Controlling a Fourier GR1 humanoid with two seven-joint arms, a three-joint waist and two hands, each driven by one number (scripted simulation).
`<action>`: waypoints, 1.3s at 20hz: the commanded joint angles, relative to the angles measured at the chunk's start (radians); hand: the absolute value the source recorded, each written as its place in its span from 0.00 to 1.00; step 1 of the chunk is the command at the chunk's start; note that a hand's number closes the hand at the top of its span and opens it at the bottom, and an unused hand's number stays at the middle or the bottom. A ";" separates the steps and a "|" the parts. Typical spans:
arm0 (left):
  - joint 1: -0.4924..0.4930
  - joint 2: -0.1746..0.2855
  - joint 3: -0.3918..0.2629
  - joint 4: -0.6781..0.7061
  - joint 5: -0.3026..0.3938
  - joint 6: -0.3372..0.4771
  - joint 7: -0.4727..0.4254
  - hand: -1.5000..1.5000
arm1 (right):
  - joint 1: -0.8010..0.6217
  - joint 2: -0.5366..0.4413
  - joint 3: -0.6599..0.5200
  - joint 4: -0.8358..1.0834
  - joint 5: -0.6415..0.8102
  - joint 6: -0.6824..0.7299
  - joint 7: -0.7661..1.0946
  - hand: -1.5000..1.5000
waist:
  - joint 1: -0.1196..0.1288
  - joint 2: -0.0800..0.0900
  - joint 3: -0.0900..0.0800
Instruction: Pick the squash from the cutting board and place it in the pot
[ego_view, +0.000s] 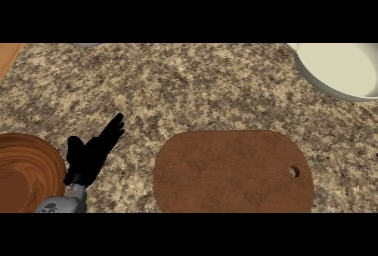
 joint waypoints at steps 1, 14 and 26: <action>0.007 0.006 -0.005 -0.003 -0.001 -0.018 -0.020 0.50 | 0.010 -0.187 -0.121 0.177 -0.049 0.096 -0.111 1.00 | 0.046 0.005 -0.001; -0.029 -0.010 -0.032 0.009 -0.014 -0.037 0.004 0.50 | -0.147 -0.441 -0.074 0.423 0.088 -0.026 -0.252 1.00 | 0.098 0.001 -0.003; -0.099 -0.027 -0.037 0.065 -0.041 -0.042 0.006 0.50 | -0.492 -0.429 0.122 0.490 0.293 -0.134 -0.098 1.00 | 0.114 0.006 -0.007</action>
